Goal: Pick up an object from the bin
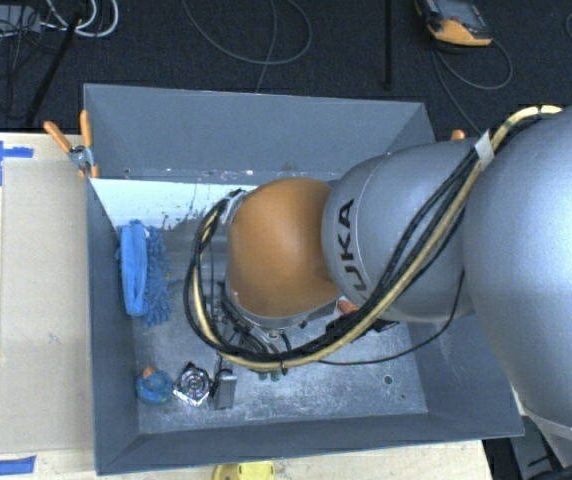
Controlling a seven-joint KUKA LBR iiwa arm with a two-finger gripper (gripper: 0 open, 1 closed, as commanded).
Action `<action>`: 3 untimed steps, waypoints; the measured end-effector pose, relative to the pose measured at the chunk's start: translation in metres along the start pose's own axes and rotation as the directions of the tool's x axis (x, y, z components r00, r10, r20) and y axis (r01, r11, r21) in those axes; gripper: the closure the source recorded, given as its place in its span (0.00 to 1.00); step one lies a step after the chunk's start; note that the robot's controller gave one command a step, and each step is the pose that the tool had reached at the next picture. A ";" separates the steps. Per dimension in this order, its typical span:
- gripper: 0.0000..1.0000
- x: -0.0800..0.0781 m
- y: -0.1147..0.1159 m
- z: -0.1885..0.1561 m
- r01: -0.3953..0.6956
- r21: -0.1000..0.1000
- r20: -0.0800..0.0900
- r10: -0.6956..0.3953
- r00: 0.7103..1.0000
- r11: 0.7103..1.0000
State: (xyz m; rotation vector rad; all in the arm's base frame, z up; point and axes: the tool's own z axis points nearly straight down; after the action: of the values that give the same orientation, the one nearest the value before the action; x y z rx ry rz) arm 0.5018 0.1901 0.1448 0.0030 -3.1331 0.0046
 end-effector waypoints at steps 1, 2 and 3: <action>0.00 -0.002 0.000 -0.004 -0.004 -0.003 0.006 0.004 1.000 1.000; 0.00 -0.005 0.016 0.065 0.023 -0.004 0.012 -0.023 1.000 1.000; 0.00 0.001 0.012 0.038 -0.268 -0.001 0.002 0.268 0.963 0.963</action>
Offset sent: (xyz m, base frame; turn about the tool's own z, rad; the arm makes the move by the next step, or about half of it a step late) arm 0.0026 0.0178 -0.0748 -0.0276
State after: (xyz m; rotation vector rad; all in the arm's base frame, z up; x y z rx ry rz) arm 0.5007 0.2017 0.1066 -0.4214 -3.1074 0.0050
